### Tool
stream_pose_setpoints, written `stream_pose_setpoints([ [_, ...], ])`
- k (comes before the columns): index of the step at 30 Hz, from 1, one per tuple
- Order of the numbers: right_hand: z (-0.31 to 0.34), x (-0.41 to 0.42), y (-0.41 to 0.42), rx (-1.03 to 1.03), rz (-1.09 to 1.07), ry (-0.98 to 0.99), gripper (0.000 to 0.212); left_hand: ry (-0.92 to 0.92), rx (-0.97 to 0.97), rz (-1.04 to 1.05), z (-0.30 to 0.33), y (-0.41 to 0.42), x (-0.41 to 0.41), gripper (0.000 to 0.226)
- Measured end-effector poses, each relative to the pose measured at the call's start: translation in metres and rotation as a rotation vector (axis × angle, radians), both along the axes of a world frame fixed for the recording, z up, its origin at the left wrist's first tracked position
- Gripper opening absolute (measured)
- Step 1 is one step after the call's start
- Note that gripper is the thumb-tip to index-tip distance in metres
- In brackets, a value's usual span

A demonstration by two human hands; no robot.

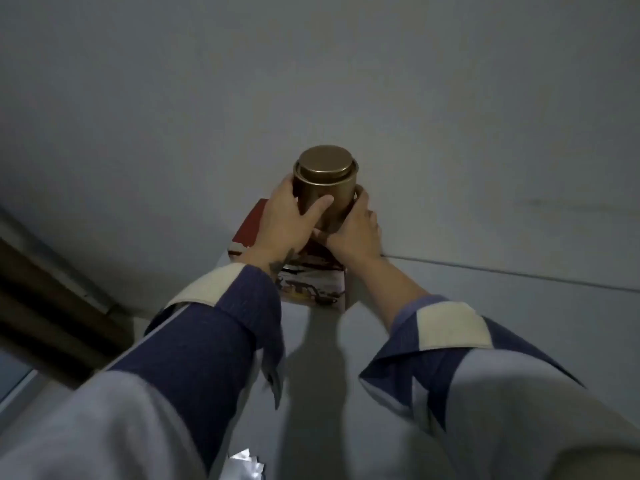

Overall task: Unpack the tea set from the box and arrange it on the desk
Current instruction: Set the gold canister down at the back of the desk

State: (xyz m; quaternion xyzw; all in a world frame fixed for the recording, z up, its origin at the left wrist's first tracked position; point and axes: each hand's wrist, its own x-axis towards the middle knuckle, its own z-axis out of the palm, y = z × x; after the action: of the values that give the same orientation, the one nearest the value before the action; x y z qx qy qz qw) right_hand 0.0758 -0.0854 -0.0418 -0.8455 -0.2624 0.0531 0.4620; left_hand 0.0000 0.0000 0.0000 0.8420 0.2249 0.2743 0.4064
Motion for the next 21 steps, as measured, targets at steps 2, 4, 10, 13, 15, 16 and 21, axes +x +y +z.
stream_pose_setpoints([
  [2, 0.005, -0.003, -0.006, 0.053, 0.015, -0.015, 0.101, -0.005, 0.003, 0.02, 0.004, -0.009, -0.005, 0.061],
  [4, 0.01, -0.007, -0.018, 0.069, 0.019, 0.01, 0.101, -0.011, 0.007, 0.006, 0.009, -0.019, -0.013, 0.061],
  [10, 0.029, -0.034, -0.092, 0.063, 0.033, 0.041, 0.102, 0.0, 0.014, -0.14, 0.028, -0.072, -0.039, 0.068],
  [13, 0.035, -0.045, -0.142, 0.061, -0.004, 0.062, 0.101, 0.003, -0.027, -0.226, 0.034, -0.113, -0.045, 0.071],
  [15, 0.037, -0.048, -0.177, 0.049, -0.039, 0.066, 0.101, 0.015, -0.057, -0.284, 0.036, -0.143, -0.043, 0.072],
  [16, 0.038, -0.048, -0.195, 0.038, -0.061, 0.063, 0.101, 0.013, -0.08, -0.309, 0.035, -0.159, -0.041, 0.072],
  [21, 0.037, -0.041, -0.285, -0.043, -0.2, 0.054, 0.102, -0.038, -0.187, -0.372, 0.025, -0.249, -0.024, 0.075],
])
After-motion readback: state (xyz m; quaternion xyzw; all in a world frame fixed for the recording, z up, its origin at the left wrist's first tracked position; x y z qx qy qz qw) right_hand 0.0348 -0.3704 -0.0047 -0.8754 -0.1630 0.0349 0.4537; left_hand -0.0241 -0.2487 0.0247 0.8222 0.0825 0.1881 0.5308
